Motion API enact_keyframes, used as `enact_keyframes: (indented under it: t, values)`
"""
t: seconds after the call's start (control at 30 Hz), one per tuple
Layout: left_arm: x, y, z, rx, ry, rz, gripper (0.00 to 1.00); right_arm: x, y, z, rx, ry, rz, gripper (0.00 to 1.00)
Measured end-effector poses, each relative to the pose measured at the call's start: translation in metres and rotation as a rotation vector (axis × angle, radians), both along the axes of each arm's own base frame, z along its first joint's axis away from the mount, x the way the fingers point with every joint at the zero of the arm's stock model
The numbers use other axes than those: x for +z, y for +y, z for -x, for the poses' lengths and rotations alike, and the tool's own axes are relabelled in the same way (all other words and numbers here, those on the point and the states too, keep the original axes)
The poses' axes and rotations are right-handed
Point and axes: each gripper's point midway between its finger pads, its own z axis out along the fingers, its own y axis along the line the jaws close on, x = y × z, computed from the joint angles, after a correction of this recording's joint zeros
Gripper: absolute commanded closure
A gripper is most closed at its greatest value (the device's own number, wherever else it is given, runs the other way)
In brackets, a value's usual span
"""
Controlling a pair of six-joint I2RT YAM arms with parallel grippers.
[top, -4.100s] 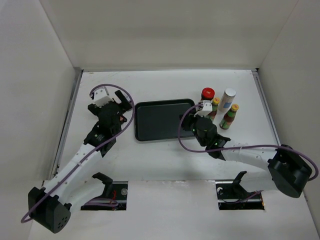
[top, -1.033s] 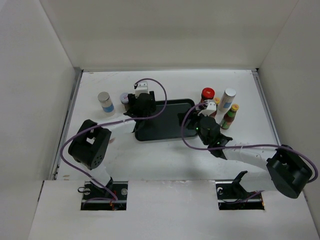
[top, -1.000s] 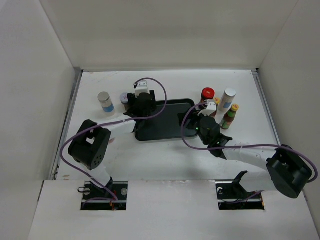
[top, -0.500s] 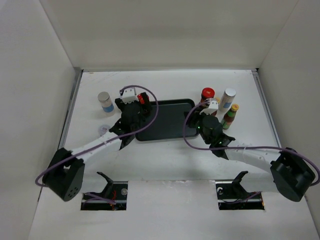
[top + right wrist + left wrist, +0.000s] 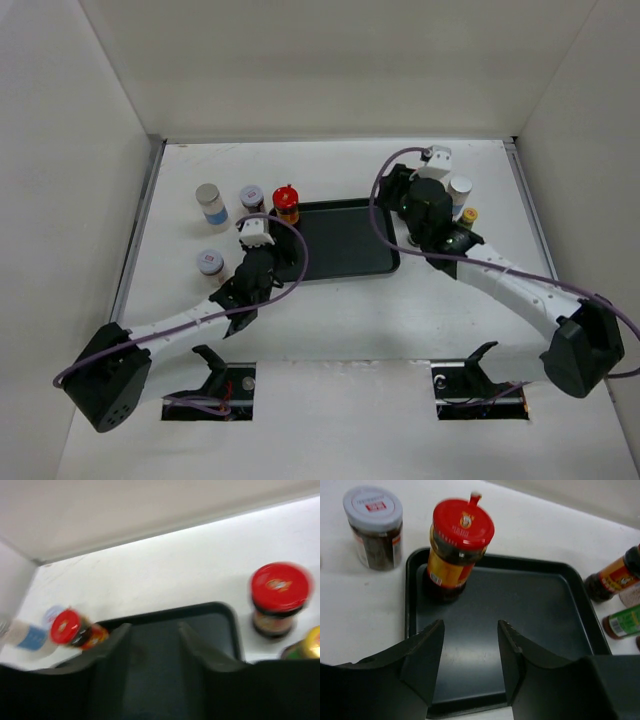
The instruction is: Organize the condiment bottles
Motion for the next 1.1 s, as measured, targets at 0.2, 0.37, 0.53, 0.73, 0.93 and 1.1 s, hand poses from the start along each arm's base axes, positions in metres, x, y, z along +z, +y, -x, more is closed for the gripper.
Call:
enact_keyframes:
  t: [0.2,0.37,0.53,0.73,0.93,1.1]
  values:
    - [-0.018,0.012,0.008,-0.004,0.021,0.034,0.52,0.008,-0.051,-0.044,-0.174,0.086,0.191,0.17]
    - [-0.001,0.021,0.005,0.016,-0.028,0.113,0.52,-0.004,-0.081,-0.075,-0.201,0.209,0.303,0.12]
    - [0.000,0.022,0.003,0.007,-0.023,0.154,0.52,-0.020,-0.096,-0.090,-0.158,0.331,0.356,0.08]
    - [-0.006,0.022,0.002,0.000,-0.001,0.181,0.52,-0.051,-0.098,-0.085,-0.075,0.459,0.391,0.05]
    - [-0.010,0.019,0.002,-0.015,0.014,0.188,0.52,-0.086,-0.091,-0.080,-0.008,0.560,0.412,0.03]
    - [-0.013,0.017,0.002,-0.019,0.023,0.189,0.52,-0.105,-0.089,-0.079,0.013,0.609,0.431,0.01]
